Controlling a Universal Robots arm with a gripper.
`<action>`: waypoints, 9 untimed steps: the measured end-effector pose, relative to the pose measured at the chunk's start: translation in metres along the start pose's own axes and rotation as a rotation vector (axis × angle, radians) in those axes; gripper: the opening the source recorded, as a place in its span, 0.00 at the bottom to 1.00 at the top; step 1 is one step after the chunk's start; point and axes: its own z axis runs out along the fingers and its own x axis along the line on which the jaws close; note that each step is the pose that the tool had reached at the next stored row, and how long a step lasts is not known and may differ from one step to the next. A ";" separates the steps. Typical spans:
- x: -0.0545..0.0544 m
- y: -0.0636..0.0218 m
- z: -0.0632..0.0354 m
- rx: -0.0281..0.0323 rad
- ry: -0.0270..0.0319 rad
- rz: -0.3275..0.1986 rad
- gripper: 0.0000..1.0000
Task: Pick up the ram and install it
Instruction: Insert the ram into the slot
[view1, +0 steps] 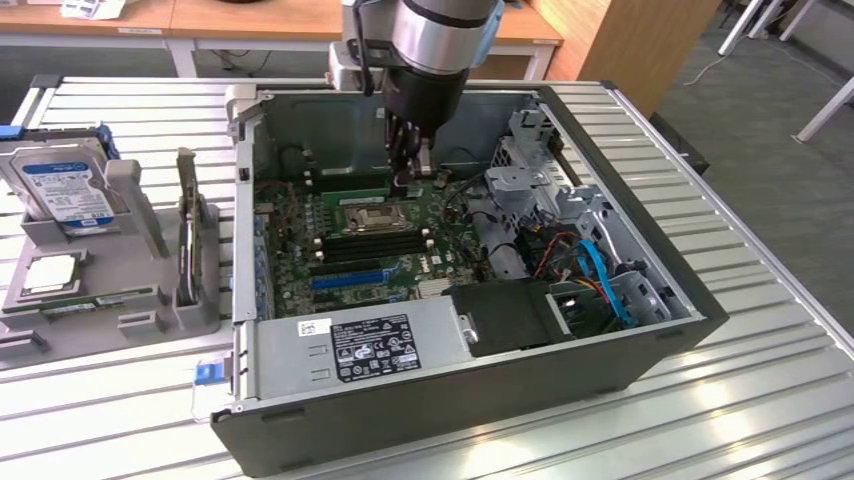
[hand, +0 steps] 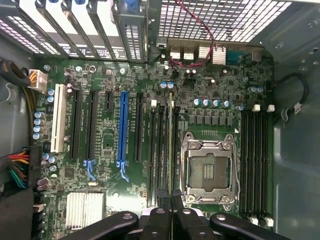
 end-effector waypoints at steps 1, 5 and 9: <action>0.000 0.0000 0.0016 0.0000 0.0000 0.000 0.12; 0.001 -0.0004 0.0084 0.0001 -0.0001 0.000 0.12; 0.001 -0.0003 0.0148 0.0001 -0.0001 0.000 0.12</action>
